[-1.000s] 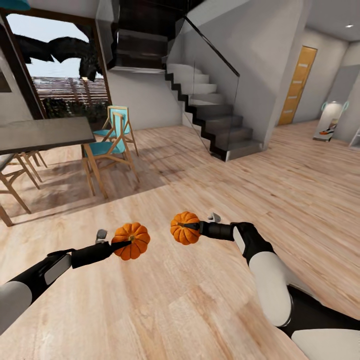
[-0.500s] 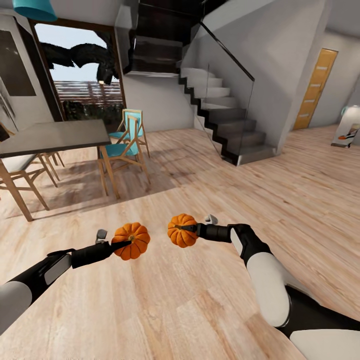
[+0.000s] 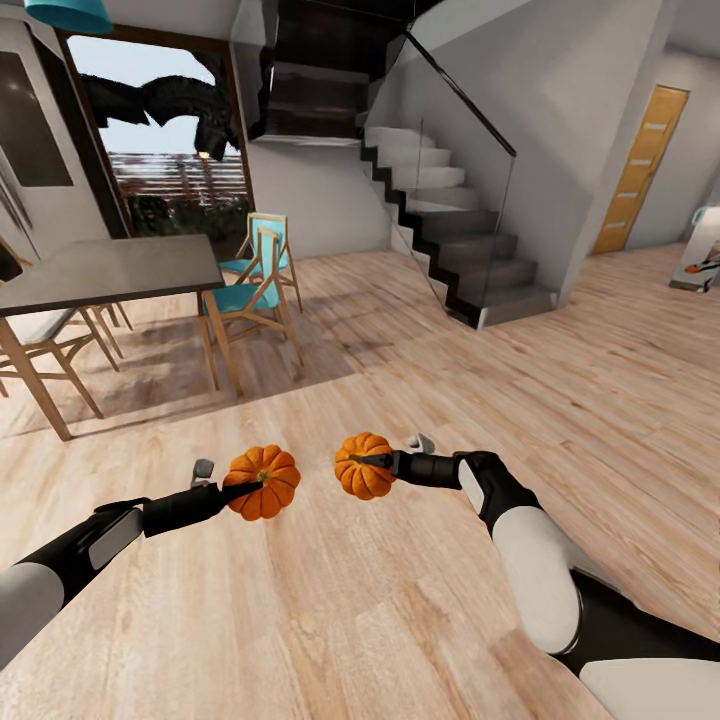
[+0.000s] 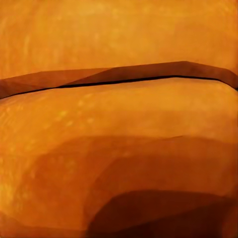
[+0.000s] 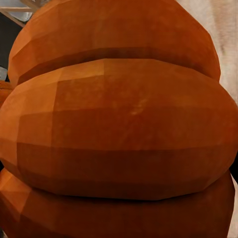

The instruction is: Place each of the two pumpkins and all three candles from the living room inside a cabinet in the living room (use any cabinet), then make sure every cabinet is closed, and position the cauldron so it is next to a table in the living room.

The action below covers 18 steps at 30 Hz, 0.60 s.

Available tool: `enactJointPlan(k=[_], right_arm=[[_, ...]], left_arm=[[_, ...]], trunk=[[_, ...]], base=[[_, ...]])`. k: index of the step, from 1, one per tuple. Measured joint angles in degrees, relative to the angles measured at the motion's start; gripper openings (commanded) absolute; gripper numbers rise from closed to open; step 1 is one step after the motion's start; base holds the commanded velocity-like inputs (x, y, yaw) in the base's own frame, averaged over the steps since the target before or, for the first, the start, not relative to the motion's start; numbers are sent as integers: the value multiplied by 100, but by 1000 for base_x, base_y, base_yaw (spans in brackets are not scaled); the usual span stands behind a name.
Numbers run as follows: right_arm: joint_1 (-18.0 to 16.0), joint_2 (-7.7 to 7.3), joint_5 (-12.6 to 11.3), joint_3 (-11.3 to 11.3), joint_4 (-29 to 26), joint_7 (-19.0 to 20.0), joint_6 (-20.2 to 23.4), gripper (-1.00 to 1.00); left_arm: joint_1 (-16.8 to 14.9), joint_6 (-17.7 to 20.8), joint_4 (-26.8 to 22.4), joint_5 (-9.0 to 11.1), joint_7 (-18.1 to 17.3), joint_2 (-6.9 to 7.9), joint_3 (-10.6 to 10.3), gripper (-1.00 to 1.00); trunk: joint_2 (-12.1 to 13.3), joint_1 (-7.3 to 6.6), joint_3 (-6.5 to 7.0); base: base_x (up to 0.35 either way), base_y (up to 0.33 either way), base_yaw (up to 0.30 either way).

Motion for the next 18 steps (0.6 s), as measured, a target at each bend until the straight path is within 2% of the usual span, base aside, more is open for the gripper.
enactJointPlan(k=[9, 13, 18], right_arm=[[4, 5, 0, -1, -1, 3, -34, -100], [8, 13, 1, 2, 2, 3, -262, -100], [9, 22, 11, 8, 4, 3, -302, -100]], left_arm=[[2, 1, -1, 4, -1, 0, 0, -100], [0, 1, 0, 1, 3, 0, 0, -100], [-1, 1, 1, -1, 2, 0, -2, -100]], trunk=[[361, -198, 78], [521, -286, 122], [722, -395, 202]], base=[[0, 0, -48], [0, 0, 193], [0, 0, 275]])
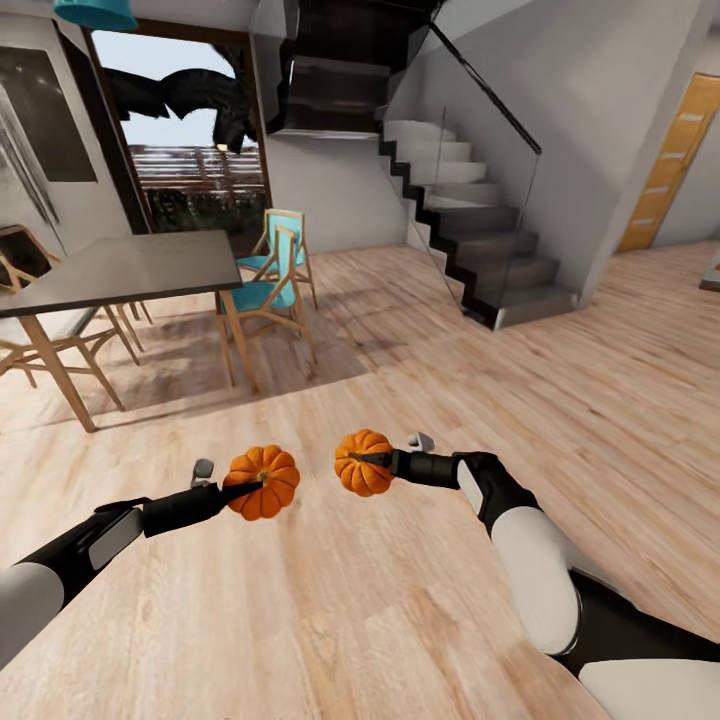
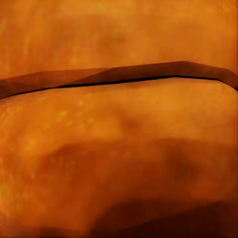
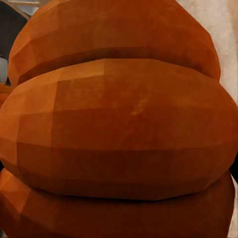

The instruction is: Place each of the two pumpkins and all three candles from the living room inside a cabinet in the living room (use any cabinet), then make sure every cabinet is closed, and position the cauldron so it is next to a table in the living room.

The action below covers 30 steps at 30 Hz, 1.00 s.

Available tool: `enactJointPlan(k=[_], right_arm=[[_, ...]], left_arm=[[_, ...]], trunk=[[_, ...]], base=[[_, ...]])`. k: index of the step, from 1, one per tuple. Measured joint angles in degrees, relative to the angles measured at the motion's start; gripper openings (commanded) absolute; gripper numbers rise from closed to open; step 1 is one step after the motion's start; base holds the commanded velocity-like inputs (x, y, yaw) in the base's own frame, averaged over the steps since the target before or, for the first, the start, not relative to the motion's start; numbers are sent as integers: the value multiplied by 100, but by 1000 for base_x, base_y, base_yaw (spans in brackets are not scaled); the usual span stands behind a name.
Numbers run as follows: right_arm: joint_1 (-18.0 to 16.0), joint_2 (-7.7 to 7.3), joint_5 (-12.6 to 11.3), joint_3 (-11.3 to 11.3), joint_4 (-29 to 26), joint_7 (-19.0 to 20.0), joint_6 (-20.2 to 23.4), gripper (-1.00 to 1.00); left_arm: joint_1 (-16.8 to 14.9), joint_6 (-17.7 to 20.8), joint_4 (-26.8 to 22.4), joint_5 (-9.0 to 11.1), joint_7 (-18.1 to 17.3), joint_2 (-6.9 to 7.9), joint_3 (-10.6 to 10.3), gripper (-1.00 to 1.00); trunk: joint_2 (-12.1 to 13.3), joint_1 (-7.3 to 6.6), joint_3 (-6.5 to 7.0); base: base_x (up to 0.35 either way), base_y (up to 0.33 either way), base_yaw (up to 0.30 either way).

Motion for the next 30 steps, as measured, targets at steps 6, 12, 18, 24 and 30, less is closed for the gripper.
enactJointPlan(k=[6, 12, 18, 24, 30], right_arm=[[12, -6, -5, -6, 0, 9, -29, -100], [17, -8, -2, -1, 44, -6, -57, -100], [18, -7, 14, 9, 45, -9, -61, -100], [18, 0, 36, 15, 46, -9, -66, -100], [18, 1, 59, 15, 46, -38, -70, -100]], left_arm=[[1, 0, -1, 4, 0, 0, 3, -100], [-1, 0, 0, 3, 2, 0, 2, -100], [3, -1, 0, 1, 1, 0, 2, -100], [-1, -10, -5, 1, -3, 5, 8, -100], [3, -15, -7, 11, -11, 11, 3, -100]], trunk=[[241, -132, 107], [481, -264, 217], [722, -395, 335], [884, -484, 407], [884, -483, 407]], base=[[0, 0, 66], [0, 0, 41], [0, 0, 256], [0, 0, 285], [0, 0, 286]])
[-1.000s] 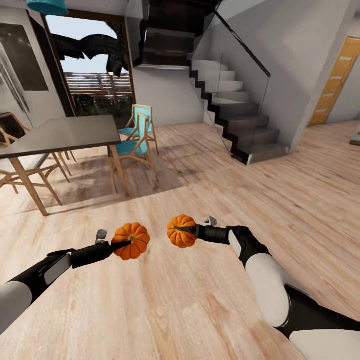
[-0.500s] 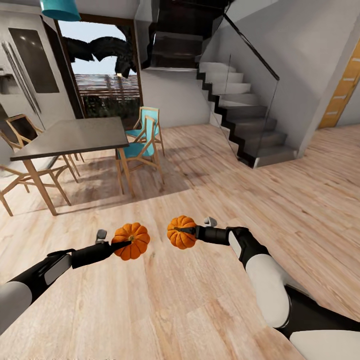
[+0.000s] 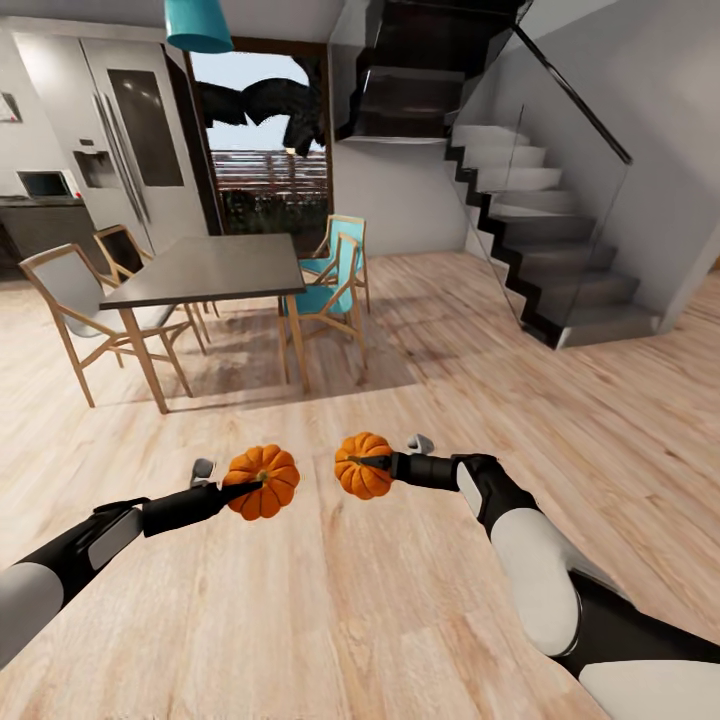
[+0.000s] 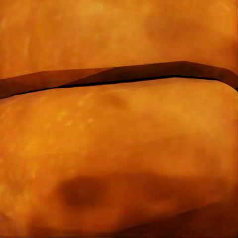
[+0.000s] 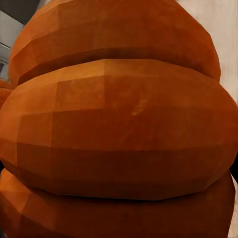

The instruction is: Place each of the two pumpkins and all three candles from the living room inside a cabinet in the living room (use any cabinet), then make sure every cabinet is closed, and position the cauldron so it is next to a table in the living room.

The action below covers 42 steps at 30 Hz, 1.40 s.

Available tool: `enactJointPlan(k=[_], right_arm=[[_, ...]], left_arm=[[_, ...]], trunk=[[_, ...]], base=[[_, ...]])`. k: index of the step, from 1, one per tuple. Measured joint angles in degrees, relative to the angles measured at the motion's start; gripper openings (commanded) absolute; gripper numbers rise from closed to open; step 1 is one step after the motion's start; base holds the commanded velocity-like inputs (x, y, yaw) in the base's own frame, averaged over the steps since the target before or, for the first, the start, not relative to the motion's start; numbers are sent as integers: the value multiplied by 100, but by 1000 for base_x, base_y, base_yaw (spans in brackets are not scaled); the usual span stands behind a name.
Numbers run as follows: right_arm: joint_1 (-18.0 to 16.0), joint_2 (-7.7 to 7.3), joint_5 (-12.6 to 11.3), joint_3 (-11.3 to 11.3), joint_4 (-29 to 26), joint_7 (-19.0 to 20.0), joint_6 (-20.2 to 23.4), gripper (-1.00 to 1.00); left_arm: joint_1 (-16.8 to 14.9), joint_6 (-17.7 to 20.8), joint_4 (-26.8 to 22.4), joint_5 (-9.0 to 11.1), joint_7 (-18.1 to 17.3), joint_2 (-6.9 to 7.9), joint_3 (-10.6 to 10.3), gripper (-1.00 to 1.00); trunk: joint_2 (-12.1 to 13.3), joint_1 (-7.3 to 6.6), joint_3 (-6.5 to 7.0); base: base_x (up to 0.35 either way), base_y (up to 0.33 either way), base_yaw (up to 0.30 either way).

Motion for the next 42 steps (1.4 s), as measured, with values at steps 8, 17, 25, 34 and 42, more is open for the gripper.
enactJointPlan(k=[8, 17, 25, 34, 42], right_arm=[[0, -23, 14, -7, 0, -163, -9, -100], [26, -62, 56, -3, 50, -200, -26, -100], [361, -149, 393, 11, 106, -177, -538, -100], [815, -174, 809, -4, 185, -134, -894, -100], [816, -277, 769, -14, 174, -101, -890, -100]], left_arm=[[-2, -2, 5, 2, 1, 18, 2, -100], [1, -18, 419, -26, 38, 6, -3, -100], [51, -77, 920, -62, 6, -31, -203, -100], [100, -95, 1659, -39, -20, -606, -628, -100], [101, -103, 1672, -44, -27, -539, -653, -100]], trunk=[[0, 0, 0], [0, 0, -1], [0, 0, -1], [0, 0, 0], [0, 0, 0]], base=[[0, 0, 286], [0, 0, 287], [0, 0, 287], [0, 0, 287], [0, 0, 279]])
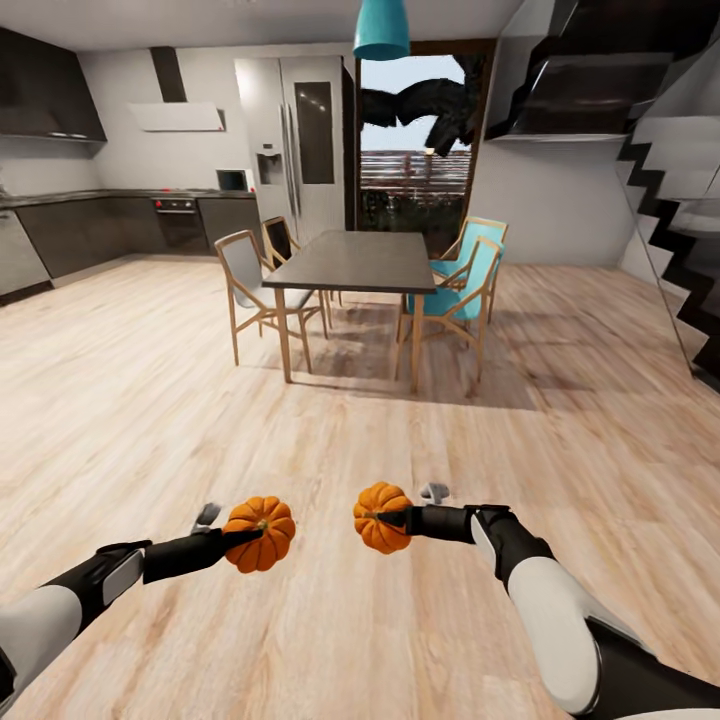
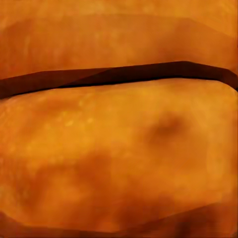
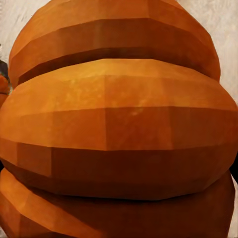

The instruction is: Place each of the two pumpkins and all three candles from the living room inside a cabinet in the living room (use any cabinet), then make sure every cabinet is closed, and position the cauldron so it is next to a table in the living room.

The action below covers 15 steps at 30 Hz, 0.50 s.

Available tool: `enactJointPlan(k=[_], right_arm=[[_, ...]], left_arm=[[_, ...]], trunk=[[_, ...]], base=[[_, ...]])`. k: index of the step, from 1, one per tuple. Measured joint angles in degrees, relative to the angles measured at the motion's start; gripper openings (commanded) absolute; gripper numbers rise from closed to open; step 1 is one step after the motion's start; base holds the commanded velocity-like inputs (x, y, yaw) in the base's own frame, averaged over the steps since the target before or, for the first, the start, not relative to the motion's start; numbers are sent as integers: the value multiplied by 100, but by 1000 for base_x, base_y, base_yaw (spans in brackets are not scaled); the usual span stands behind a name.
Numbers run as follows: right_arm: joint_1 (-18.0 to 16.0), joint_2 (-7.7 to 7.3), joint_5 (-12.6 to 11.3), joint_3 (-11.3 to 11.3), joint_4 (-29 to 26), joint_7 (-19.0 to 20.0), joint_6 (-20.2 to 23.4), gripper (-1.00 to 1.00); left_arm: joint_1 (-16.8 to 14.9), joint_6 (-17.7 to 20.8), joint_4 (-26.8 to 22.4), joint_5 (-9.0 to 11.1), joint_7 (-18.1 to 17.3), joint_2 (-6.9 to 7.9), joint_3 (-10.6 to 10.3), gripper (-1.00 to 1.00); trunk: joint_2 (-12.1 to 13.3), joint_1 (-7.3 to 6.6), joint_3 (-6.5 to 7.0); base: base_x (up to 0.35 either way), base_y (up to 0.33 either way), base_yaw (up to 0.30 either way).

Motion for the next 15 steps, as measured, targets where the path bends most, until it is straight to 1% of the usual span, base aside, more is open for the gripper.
enactJointPlan(k=[3, 6, 15], right_arm=[[-2, -28, -20, -5, -6, 193, 20, -100], [-7, -35, -15, -11, -14, 302, 31, -100], [-4, -12, 3, -4, -2, 331, 27, -100]], left_arm=[[0, 2, -3, -3, -10, -9, 5, -100], [0, 0, -3, -7, -10, -9, 0, -100], [0, 0, -4, -6, -2, -18, 4, -100]], trunk=[[0, 0, 0], [0, 0, 0], [0, 0, 0]], base=[[0, 0, 267], [0, 0, 263], [0, 0, 244]])
